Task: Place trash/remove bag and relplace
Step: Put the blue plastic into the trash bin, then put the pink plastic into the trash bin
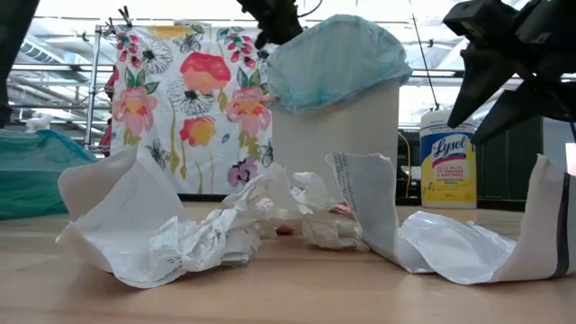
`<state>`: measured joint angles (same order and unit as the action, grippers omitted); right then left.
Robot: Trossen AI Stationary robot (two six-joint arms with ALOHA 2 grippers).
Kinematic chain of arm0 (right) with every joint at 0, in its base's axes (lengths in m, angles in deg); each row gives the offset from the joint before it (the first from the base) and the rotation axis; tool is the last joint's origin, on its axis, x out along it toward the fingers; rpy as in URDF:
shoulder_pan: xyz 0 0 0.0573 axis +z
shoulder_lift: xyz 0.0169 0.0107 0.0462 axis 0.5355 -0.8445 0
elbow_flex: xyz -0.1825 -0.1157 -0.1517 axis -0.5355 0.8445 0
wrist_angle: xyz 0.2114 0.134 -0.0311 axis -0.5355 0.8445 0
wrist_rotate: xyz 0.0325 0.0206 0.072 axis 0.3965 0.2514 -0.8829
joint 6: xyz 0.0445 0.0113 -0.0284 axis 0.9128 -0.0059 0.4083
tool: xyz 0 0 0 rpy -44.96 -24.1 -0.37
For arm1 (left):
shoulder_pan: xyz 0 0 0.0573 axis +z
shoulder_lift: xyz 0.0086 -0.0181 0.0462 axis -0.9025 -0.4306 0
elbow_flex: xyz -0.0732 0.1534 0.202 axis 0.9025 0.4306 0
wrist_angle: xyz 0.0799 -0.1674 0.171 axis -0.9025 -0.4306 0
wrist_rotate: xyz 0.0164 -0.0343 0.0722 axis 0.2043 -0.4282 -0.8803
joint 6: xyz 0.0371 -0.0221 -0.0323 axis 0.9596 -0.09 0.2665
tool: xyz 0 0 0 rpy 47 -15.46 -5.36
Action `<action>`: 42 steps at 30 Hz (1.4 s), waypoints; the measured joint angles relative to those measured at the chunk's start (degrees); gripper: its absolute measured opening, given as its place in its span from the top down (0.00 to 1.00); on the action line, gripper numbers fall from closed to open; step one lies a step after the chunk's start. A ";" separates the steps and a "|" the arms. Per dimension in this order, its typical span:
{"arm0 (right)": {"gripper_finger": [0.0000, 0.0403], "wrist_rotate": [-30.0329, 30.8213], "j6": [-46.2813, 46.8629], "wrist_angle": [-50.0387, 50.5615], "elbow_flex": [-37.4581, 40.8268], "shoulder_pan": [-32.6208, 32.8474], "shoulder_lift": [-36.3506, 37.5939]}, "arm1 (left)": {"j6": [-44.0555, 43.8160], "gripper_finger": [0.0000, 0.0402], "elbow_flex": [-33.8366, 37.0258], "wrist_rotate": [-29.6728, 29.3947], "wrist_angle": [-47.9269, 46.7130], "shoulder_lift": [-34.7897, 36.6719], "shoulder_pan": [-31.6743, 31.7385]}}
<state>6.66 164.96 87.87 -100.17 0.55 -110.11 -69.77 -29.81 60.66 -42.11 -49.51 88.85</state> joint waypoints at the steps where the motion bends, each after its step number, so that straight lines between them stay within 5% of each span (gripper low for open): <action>1: 0.58 0.00 0.70 0.00 0.00 0.00 0.00 | 0.81 0.79 0.00 0.22 0.27 -0.37 0.02; 8: 0.58 0.02 3.16 -0.12 0.00 0.00 0.00 | 2.58 0.63 -0.09 -0.10 2.17 -0.43 0.09; 21: 0.58 -0.02 -3.52 -4.02 0.02 0.00 0.00 | -1.18 0.62 -0.09 -0.99 -9.17 9.99 -5.38; 29: 0.58 -0.33 -15.41 -14.01 0.02 0.02 0.00 | -9.82 0.62 0.31 -13.38 -19.02 14.61 -16.34; 42: 0.58 -6.56 -32.23 -27.04 0.03 0.04 0.01 | -37.75 0.62 26.41 -26.49 -13.90 21.48 -38.76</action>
<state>0.09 132.73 60.83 -100.14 0.59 -110.09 -107.53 -3.40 34.17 -56.01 -28.02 50.09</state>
